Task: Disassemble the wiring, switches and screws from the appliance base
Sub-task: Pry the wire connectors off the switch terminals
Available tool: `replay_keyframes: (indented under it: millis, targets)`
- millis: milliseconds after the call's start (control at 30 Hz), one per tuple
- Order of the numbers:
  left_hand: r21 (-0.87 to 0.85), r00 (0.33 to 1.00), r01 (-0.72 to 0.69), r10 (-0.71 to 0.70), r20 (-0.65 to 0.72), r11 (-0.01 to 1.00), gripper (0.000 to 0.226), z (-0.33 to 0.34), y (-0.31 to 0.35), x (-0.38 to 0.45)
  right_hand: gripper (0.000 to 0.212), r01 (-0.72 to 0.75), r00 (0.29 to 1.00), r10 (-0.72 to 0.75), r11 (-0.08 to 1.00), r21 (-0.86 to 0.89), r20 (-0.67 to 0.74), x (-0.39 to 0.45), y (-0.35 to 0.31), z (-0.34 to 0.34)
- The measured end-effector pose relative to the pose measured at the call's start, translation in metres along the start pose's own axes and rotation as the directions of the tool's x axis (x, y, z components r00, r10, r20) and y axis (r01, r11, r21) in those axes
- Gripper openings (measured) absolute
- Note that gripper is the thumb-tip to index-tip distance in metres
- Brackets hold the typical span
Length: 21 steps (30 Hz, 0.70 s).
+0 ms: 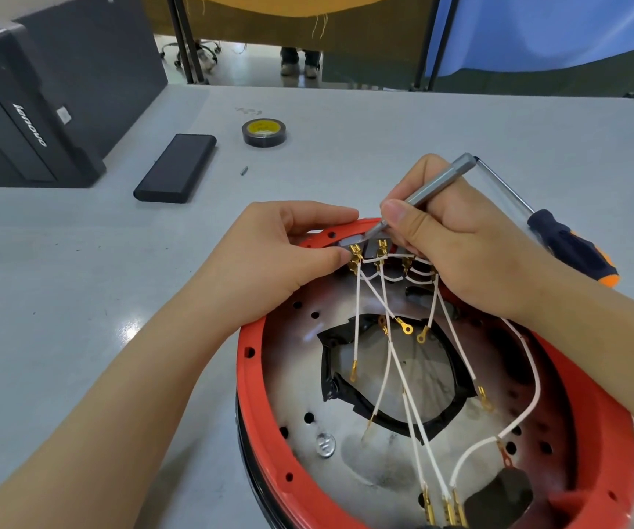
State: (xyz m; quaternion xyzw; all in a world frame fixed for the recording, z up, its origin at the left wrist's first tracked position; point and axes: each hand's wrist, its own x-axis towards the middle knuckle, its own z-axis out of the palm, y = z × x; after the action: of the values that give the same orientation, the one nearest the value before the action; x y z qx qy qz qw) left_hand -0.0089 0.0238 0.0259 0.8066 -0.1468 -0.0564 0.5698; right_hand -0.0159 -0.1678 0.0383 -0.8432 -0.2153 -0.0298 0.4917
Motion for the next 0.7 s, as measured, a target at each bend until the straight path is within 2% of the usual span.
replay_keyframes:
  millis: [267,533,700]
  targets:
    - [0.035,1.0,-0.001,0.001,-0.004,0.999,0.036,-0.001,0.0,0.0,0.017,0.053,0.999,-0.053,0.992,-0.116,0.001,0.001,-0.004,0.003]
    - [0.004,1.0,0.001,-0.001,-0.017,1.0,0.036,0.0,-0.002,0.001,0.019,-0.018,0.999,0.021,0.995,-0.094,0.039,0.013,-0.007,0.004]
    - [0.013,1.0,0.0,0.0,-0.028,1.0,0.035,0.001,0.0,0.0,0.018,-0.019,1.0,0.02,0.993,-0.113,0.002,0.015,-0.007,0.006]
